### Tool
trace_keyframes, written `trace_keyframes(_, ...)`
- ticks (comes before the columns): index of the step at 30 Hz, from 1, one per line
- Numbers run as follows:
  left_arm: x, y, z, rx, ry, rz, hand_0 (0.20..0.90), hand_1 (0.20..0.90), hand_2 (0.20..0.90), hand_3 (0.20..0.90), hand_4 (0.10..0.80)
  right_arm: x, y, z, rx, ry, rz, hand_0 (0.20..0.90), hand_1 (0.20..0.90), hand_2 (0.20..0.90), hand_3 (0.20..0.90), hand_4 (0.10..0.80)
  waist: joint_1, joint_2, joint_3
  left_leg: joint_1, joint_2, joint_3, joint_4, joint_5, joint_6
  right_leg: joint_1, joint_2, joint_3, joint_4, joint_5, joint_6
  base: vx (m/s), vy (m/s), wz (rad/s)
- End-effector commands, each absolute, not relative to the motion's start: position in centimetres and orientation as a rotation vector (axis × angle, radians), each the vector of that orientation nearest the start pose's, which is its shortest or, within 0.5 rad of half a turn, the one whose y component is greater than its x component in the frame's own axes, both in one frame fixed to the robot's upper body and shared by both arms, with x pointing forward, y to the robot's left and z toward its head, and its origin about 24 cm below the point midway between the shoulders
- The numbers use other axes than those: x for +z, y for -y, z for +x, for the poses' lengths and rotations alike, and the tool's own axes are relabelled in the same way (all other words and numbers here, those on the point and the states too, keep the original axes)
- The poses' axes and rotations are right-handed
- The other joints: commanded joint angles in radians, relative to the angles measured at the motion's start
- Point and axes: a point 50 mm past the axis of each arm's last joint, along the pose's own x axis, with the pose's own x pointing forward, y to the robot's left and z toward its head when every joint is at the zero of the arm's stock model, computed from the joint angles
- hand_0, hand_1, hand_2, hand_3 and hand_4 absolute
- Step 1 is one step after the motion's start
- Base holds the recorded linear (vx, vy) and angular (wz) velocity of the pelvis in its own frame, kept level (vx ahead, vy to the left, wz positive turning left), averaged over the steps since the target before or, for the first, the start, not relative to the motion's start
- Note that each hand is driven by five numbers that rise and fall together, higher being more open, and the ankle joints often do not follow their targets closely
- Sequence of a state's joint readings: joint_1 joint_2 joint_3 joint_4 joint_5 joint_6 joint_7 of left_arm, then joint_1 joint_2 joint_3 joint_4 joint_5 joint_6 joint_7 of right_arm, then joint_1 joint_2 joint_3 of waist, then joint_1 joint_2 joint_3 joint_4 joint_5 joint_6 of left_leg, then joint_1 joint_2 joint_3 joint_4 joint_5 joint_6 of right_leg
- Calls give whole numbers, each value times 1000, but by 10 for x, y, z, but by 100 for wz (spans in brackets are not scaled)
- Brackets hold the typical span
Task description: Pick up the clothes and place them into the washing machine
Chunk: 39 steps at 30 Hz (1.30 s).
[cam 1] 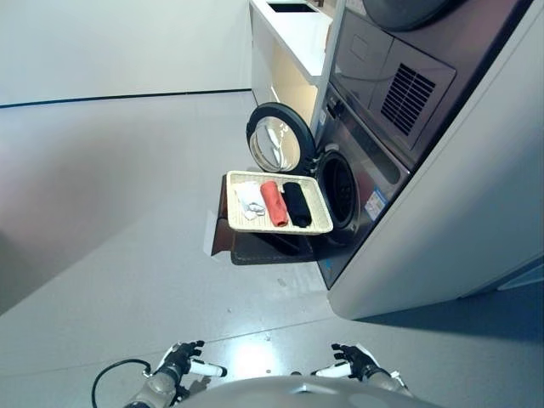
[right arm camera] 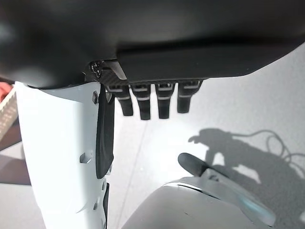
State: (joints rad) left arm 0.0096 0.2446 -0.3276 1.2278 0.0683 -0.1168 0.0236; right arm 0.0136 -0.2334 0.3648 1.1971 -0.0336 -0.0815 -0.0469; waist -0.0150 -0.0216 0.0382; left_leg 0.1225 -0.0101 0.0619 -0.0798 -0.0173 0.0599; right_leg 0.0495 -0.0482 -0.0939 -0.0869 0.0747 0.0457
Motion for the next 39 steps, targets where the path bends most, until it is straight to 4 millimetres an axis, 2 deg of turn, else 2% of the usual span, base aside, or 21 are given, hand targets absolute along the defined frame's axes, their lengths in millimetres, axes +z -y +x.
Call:
trace_keyframes(1,-157,-206,120,-171,-1049,444,900,900,900,900,800,-157,217,113,209,-1079,-561,900,900,900,900,800,-7,5,-11,-7,-4,32,-7,5,-99,41,9,-6,0,-11,63,0,0,0)
trace_keyframes(5,-158,-203,119,-174,-1057,419,900,900,900,900,800,-159,219,107,211,-1106,-567,900,900,900,900,800,-6,5,-7,-8,-4,30,-7,5,-98,40,8,-7,0,-10,64,0,0,0)
trace_keyframes(11,-163,-201,106,-162,-1126,378,900,900,900,900,800,-161,219,100,222,-1146,-572,900,900,900,900,800,-5,5,-9,-5,-4,32,-7,1,-98,43,8,-7,0,-13,64,0,0,0)
trace_keyframes(16,-164,-199,105,-191,-1132,409,900,900,900,900,800,-162,221,99,211,-1162,-572,900,900,900,900,800,-7,7,-9,-5,-5,33,-7,-2,-94,40,8,-3,0,-12,65,0,0,0)
trace_keyframes(23,-160,-199,118,-167,-1063,437,900,900,900,900,800,-161,224,102,183,-1159,-574,900,900,900,900,800,-2,10,4,-16,-14,26,-7,-1,-87,32,-1,-5,0,-7,68,-1,5,0)
trace_keyframes(31,-156,-197,130,-172,-1029,413,900,900,900,900,800,-156,227,116,161,-1125,-585,900,900,900,900,800,0,19,26,-51,-33,25,-7,5,-70,0,-22,-4,11,-3,75,1,56,0)
trace_keyframes(34,-154,-193,137,-180,-1009,382,900,900,900,900,800,-155,232,118,142,-1138,-583,900,900,900,900,800,1,30,36,-67,-43,27,-2,2,-55,-29,-33,1,57,-17,75,30,96,-1)
trace_keyframes(36,-150,-193,146,-167,-971,382,900,900,900,900,800,-153,233,124,98,-1120,-553,900,900,900,900,800,1,41,51,-75,-50,23,9,-5,-35,-85,-35,-2,189,-56,79,69,134,-3)
trace_keyframes(37,-150,-193,146,-167,-971,382,900,900,900,900,800,-153,233,124,98,-1120,-553,900,900,900,900,800,2,41,50,-76,-50,24,10,-5,-35,-88,-36,-1,194,-58,79,57,105,-4)
trace_keyframes(39,-149,-197,147,-167,-974,395,900,900,900,900,800,-153,238,123,67,-1123,-540,900,900,900,900,800,-8,52,61,-56,-56,20,7,-17,-18,-148,-36,-3,355,-53,84,87,143,-10)
